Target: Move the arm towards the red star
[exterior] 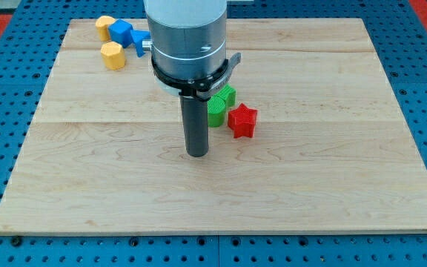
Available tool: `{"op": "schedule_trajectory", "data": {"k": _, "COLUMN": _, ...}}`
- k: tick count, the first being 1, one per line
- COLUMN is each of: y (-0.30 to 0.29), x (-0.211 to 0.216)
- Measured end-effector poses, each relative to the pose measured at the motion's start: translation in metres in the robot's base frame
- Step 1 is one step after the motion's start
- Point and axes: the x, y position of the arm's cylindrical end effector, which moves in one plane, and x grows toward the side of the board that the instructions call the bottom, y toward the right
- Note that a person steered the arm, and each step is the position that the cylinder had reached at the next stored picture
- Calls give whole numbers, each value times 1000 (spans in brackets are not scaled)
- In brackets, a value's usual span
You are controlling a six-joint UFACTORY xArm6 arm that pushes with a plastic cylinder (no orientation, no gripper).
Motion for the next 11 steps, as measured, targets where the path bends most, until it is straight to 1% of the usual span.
{"op": "schedule_trajectory", "data": {"k": 6, "y": 11, "x": -2}}
{"op": "schedule_trajectory", "data": {"k": 10, "y": 75, "x": -2}}
{"op": "schedule_trajectory", "data": {"k": 11, "y": 84, "x": 28}}
